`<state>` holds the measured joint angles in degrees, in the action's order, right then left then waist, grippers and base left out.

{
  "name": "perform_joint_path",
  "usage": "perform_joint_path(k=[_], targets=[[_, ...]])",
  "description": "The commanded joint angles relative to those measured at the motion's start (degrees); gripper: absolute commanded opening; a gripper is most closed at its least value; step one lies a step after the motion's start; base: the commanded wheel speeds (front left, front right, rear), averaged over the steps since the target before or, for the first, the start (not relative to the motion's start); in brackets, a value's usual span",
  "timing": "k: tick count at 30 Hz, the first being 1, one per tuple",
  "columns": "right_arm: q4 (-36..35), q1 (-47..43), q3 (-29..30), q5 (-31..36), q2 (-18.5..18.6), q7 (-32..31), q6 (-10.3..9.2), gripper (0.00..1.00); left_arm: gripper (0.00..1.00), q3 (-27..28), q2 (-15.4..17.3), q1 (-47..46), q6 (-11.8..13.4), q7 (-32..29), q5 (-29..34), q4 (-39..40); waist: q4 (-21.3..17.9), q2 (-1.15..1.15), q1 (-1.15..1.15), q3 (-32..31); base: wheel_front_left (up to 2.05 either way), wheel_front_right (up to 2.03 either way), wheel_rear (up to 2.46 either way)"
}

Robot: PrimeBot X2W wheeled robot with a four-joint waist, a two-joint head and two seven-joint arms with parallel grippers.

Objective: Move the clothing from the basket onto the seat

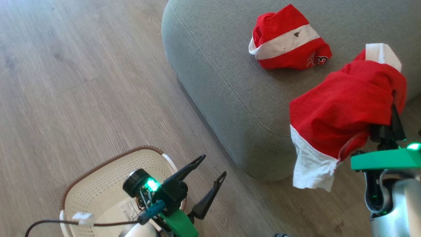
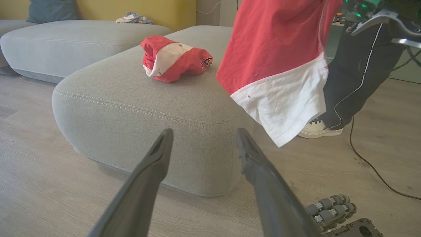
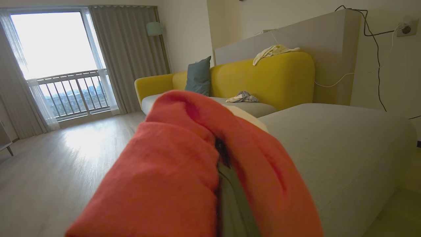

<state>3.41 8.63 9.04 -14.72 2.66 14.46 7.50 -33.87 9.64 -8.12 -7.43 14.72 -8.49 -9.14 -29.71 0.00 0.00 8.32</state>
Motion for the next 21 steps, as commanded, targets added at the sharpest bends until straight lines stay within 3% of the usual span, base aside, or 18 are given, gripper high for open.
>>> perform_joint_path(k=[1,11,21], targets=[[-2.3,0.6,-0.8,-1.0,0.2,0.5,-0.01,0.00,1.00,1.3,0.3,-2.1,-0.1,0.3,0.2,1.9,0.1,0.00,0.00,0.0,0.00,0.00,0.00],[-5.3,5.5,2.4,0.5,0.2,0.5,-0.01,0.00,1.00,0.8,2.1,-2.3,-0.1,0.3,0.3,2.5,2.6,0.00,0.00,3.0,0.00,0.00,0.00],[-10.5,18.3,10.1,4.5,0.2,0.5,-0.01,0.00,1.00,-2.0,8.4,-6.2,-0.1,0.3,0.2,5.1,6.5,0.00,0.00,13.3,0.00,0.00,0.00]])
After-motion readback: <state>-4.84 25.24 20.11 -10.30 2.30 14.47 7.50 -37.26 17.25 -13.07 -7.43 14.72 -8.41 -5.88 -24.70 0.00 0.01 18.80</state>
